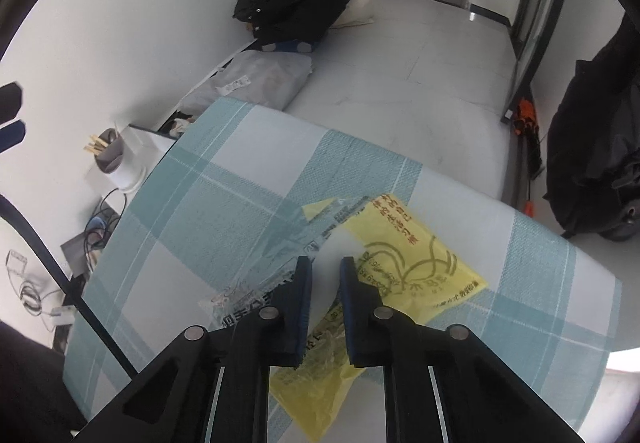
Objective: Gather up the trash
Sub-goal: 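Close the left tool on the yellow bag with the white roll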
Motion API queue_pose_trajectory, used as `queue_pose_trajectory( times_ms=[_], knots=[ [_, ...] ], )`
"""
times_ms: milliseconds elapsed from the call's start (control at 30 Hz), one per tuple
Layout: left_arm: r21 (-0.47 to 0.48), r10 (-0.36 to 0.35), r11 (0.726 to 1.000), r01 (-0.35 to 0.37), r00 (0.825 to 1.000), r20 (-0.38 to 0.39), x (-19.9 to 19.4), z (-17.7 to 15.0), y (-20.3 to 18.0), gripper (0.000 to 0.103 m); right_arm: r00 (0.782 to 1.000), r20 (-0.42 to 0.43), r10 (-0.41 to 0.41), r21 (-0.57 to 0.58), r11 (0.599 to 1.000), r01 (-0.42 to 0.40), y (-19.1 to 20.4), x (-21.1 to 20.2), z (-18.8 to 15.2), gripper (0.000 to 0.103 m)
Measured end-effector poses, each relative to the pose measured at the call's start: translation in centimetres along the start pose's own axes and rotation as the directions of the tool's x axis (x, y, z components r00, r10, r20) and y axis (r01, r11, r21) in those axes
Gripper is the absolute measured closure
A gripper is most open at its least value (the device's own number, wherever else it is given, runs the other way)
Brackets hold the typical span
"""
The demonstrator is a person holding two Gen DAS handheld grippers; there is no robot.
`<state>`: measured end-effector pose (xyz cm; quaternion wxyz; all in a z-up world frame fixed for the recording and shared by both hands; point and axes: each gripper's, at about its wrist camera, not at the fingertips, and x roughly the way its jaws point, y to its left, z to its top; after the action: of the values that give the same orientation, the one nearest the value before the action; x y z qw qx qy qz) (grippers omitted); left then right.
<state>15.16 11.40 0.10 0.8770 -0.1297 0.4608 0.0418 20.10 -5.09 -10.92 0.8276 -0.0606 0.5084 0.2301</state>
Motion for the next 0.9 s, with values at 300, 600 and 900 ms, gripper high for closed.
queue_pose_trajectory(
  times_ms=[300, 600, 900],
  knots=[
    [0.021, -0.003, 1.0, 0.003, 1.0, -0.023, 0.4, -0.3, -0.4, 0.01, 0.988, -0.032, 0.148, 0.019, 0.989, -0.148, 1.8, -2.3, -4.0, 0.097],
    [0.077, -0.021, 0.997, 0.028, 0.996, -0.089, 1.1, -2.1, -0.7, 0.01, 0.975, 0.105, 0.195, 0.04, 0.979, -0.2, 1.8, -6.9, -4.7, 0.097],
    [0.169, -0.114, 0.972, 0.163, 0.957, -0.269, 4.1, -5.1, -4.6, 0.01, 0.977, 0.165, 0.135, 0.091, 0.984, -0.151, -1.9, -10.9, -8.0, 0.097]
  ],
)
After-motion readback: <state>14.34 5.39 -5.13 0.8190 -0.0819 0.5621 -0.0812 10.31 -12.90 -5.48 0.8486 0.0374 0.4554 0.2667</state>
